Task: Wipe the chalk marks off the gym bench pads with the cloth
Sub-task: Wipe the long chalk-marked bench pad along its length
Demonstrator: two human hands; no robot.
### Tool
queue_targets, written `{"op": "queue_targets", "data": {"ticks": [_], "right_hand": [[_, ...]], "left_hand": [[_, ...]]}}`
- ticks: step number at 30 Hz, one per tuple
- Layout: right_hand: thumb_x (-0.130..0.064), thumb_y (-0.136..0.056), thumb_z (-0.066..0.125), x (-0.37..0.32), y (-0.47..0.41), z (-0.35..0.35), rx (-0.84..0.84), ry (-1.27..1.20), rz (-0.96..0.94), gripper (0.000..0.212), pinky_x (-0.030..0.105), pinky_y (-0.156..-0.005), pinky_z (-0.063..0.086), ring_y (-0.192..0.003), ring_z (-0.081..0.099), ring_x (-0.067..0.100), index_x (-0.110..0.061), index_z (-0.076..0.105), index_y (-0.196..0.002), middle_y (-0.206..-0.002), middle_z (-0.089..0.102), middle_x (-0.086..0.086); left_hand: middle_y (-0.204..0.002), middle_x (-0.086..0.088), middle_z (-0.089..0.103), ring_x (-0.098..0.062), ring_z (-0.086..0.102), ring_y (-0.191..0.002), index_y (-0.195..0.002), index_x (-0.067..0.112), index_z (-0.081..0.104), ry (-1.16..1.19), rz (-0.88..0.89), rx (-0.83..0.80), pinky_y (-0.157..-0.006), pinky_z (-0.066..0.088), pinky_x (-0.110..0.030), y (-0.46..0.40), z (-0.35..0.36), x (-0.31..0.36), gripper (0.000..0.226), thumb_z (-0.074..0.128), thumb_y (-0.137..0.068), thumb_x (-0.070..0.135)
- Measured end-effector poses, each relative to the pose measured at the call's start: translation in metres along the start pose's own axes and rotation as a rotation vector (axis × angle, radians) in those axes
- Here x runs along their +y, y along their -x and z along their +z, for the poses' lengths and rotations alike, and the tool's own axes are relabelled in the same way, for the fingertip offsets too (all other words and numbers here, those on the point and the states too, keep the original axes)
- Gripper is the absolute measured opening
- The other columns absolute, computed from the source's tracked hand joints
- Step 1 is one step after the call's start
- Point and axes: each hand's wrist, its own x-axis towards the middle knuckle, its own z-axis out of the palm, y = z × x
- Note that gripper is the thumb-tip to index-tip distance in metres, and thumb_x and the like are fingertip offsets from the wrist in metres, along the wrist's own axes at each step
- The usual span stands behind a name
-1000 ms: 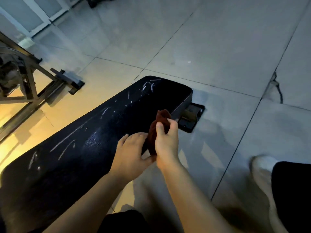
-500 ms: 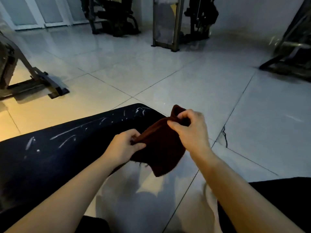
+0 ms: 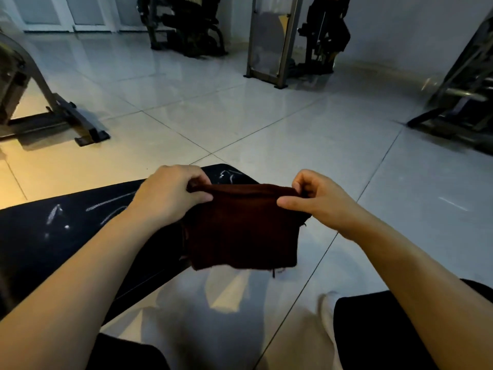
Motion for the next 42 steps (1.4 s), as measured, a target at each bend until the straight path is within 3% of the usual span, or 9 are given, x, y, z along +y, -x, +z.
{"op": "queue_targets", "data": {"ticks": [6,8,13,17,24,27,31,37,42], "right_hand": [[-0.014,-0.080,0.076,-0.001,-0.018,-0.017,0.048,0.121,0.018,0.018,0.016,-0.067,0.050,-0.076,0.059,0.009,-0.017,0.059,-0.081,-0.082,0.062,-0.001],[-0.014,-0.082,0.075,0.003,-0.021,-0.020,0.094,0.209,0.018,0.018,0.023,-0.073,0.052,-0.084,0.061,0.014,-0.022,0.059,-0.084,-0.089,0.063,-0.001],[-0.023,-0.087,0.071,0.010,-0.019,-0.019,0.028,0.466,0.067,0.026,0.015,-0.061,0.040,-0.080,0.058,0.007,-0.033,0.057,-0.107,-0.091,0.061,-0.007],[-0.023,-0.087,0.072,0.011,-0.015,-0.011,-0.066,0.587,0.097,0.010,0.018,-0.065,0.044,-0.080,0.057,0.010,-0.029,0.064,-0.088,-0.090,0.063,-0.003],[-0.020,-0.083,0.076,0.009,-0.011,0.003,-0.172,0.652,0.114,0.021,0.020,-0.060,0.042,-0.075,0.054,0.010,-0.029,0.057,-0.078,-0.088,0.061,-0.002],[-0.013,-0.085,0.073,0.010,-0.011,0.006,-0.190,0.561,0.139,0.020,0.024,-0.062,0.053,-0.083,0.060,0.018,-0.023,0.055,-0.082,-0.099,0.059,0.003],[0.000,-0.087,0.067,0.006,-0.010,0.007,-0.209,0.319,0.161,0.018,0.027,-0.064,0.060,-0.083,0.068,0.023,-0.013,0.054,-0.085,-0.099,0.059,0.009],[-0.007,-0.084,0.071,-0.004,-0.007,0.000,-0.267,0.174,0.116,0.014,0.020,-0.068,0.056,-0.086,0.068,0.017,-0.015,0.064,-0.093,-0.099,0.069,0.008],[-0.019,-0.097,0.055,0.003,-0.005,-0.009,-0.243,0.108,0.131,0.015,0.021,-0.071,0.057,-0.095,0.068,0.015,-0.018,0.070,-0.101,-0.103,0.070,0.001]], "left_hand": [[-0.078,0.013,0.058,-0.020,0.057,-0.083,-0.080,0.035,0.062,-0.054,-0.062,0.074,-0.078,0.049,-0.039,-0.008,-0.015,-0.011,0.016,0.076,-0.080,0.028],[-0.078,0.014,0.059,-0.019,0.058,-0.082,-0.076,0.035,0.062,-0.036,-0.075,0.069,-0.077,0.049,-0.039,-0.009,-0.017,-0.013,0.017,0.077,-0.079,0.029],[-0.081,0.011,0.060,-0.020,0.057,-0.085,-0.080,0.034,0.063,-0.118,-0.086,0.024,-0.073,0.047,-0.035,-0.008,-0.011,-0.016,0.012,0.074,-0.081,0.034],[-0.078,0.006,0.062,-0.025,0.065,-0.074,-0.078,0.025,0.064,-0.037,-0.135,-0.065,-0.063,0.049,-0.031,-0.004,-0.011,-0.017,0.014,0.078,-0.079,0.023],[-0.082,0.006,0.063,-0.008,0.051,-0.075,-0.078,0.029,0.067,-0.087,-0.148,-0.203,-0.058,0.036,-0.017,0.003,-0.017,-0.019,0.016,0.082,-0.075,0.022],[-0.081,0.004,0.064,-0.010,0.058,-0.071,-0.077,0.029,0.068,-0.051,-0.167,-0.226,-0.060,0.042,-0.019,0.008,-0.019,-0.024,0.012,0.079,-0.078,0.026],[-0.089,0.000,0.067,-0.024,0.067,-0.079,-0.085,0.023,0.071,-0.014,-0.191,-0.218,-0.070,0.057,-0.033,0.012,-0.020,-0.029,0.004,0.074,-0.083,0.022],[-0.095,0.003,0.067,-0.019,0.058,-0.096,-0.095,0.025,0.073,-0.105,-0.088,0.037,-0.083,0.046,-0.032,0.009,-0.019,-0.030,0.009,0.068,-0.089,0.020],[-0.099,0.002,0.062,-0.020,0.055,-0.094,-0.098,0.021,0.073,-0.067,-0.062,0.155,-0.082,0.041,-0.030,0.003,-0.013,-0.031,0.012,0.065,-0.091,0.018]]}}
